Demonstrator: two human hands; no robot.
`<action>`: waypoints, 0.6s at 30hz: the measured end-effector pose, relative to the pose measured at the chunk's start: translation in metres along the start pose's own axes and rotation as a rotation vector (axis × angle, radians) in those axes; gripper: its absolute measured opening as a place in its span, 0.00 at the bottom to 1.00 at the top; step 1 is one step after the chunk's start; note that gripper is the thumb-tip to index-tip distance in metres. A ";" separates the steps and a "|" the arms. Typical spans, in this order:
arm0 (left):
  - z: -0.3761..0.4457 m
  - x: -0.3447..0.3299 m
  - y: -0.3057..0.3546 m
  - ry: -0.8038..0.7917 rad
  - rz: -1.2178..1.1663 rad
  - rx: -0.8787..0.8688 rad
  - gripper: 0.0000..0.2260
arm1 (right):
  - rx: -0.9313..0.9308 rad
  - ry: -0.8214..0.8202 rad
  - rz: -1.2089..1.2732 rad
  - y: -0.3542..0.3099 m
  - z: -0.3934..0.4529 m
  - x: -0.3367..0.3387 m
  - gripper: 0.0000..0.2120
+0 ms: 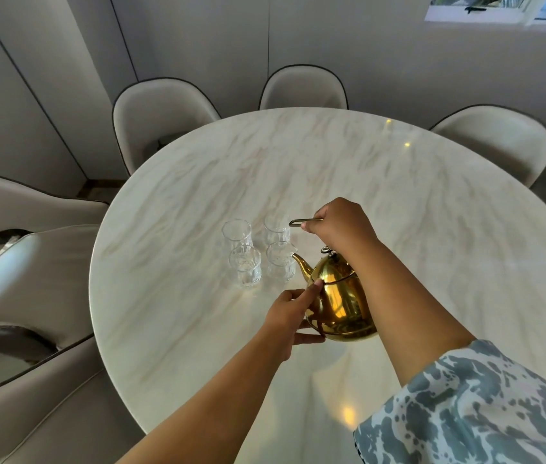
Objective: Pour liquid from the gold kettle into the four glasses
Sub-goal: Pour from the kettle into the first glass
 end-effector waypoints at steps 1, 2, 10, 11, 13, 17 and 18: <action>0.000 0.000 0.000 0.001 0.002 0.000 0.25 | 0.001 0.002 -0.003 0.000 0.000 0.000 0.19; 0.000 0.000 0.000 0.001 0.003 -0.001 0.25 | -0.001 0.003 -0.006 0.000 0.001 0.000 0.19; 0.001 0.000 0.001 -0.001 0.002 0.000 0.25 | -0.010 -0.007 -0.026 0.002 0.006 -0.001 0.18; 0.002 0.000 0.002 0.000 0.002 -0.001 0.25 | -0.012 -0.008 -0.025 0.002 0.007 -0.001 0.18; 0.002 0.000 0.003 -0.001 0.004 -0.004 0.24 | -0.018 -0.008 -0.019 0.003 0.007 -0.001 0.18; 0.002 0.000 0.004 -0.004 0.006 -0.003 0.25 | -0.025 -0.009 -0.013 0.003 0.009 -0.002 0.18; 0.003 0.000 0.004 -0.005 0.007 -0.002 0.25 | -0.026 -0.010 -0.014 0.003 0.010 -0.003 0.18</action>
Point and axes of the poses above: each hand's wrist, its own z-axis towards the middle knuckle, its own x-axis out of the back of the hand, y = z × x, the point moved 6 cm from there along z, towards the middle knuckle, and after that the axes turned 13 degrees about x, right-handed, at the moved point
